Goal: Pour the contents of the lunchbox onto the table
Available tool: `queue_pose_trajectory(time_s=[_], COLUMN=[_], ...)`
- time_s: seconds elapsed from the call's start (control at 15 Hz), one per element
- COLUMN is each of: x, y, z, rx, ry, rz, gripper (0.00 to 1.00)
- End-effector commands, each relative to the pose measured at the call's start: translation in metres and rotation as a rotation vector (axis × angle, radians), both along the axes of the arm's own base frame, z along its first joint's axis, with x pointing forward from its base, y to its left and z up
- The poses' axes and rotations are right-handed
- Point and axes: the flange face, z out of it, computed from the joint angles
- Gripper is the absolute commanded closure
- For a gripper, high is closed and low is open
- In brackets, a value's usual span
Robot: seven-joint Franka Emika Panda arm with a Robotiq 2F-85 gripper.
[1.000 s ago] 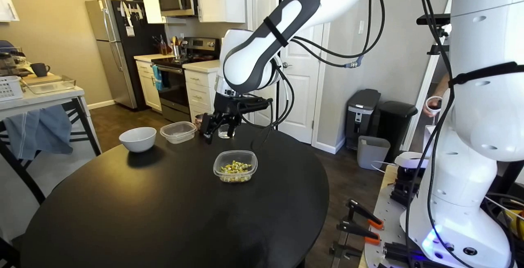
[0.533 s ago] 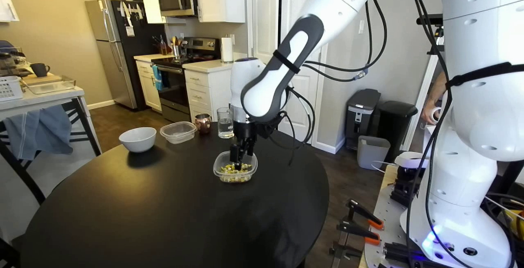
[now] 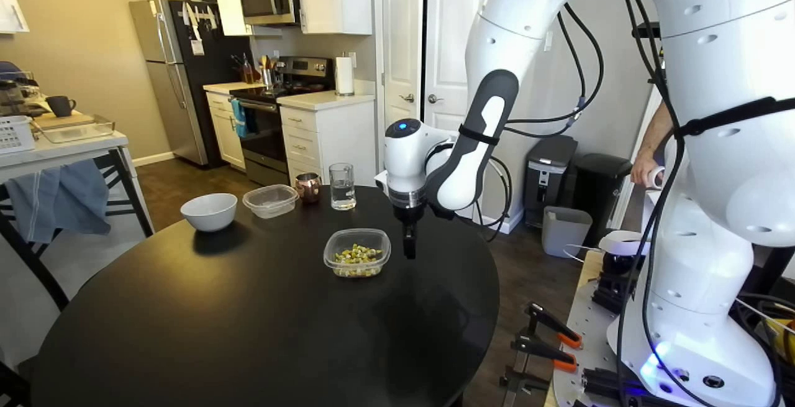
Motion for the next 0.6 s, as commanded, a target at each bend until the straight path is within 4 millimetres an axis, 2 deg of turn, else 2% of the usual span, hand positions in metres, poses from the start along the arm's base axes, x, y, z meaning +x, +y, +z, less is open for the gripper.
queue_pose_trajectory(time_s=[0.0, 0.27, 0.4, 0.53], x=[0.015, 0.027, 0.017, -0.001], y=[-0.003, 0.014, 0.025, 0.032], z=[0.009, 0.035, 0.027, 0.011], rx=[-0.097, -0.106, -0.103, -0.083], ry=[-0.139, -0.324, -0.346, -0.317], rz=[0.084, 0.098, 0.064, -0.007], gripper=[0.0, 0.0, 0.0, 0.0])
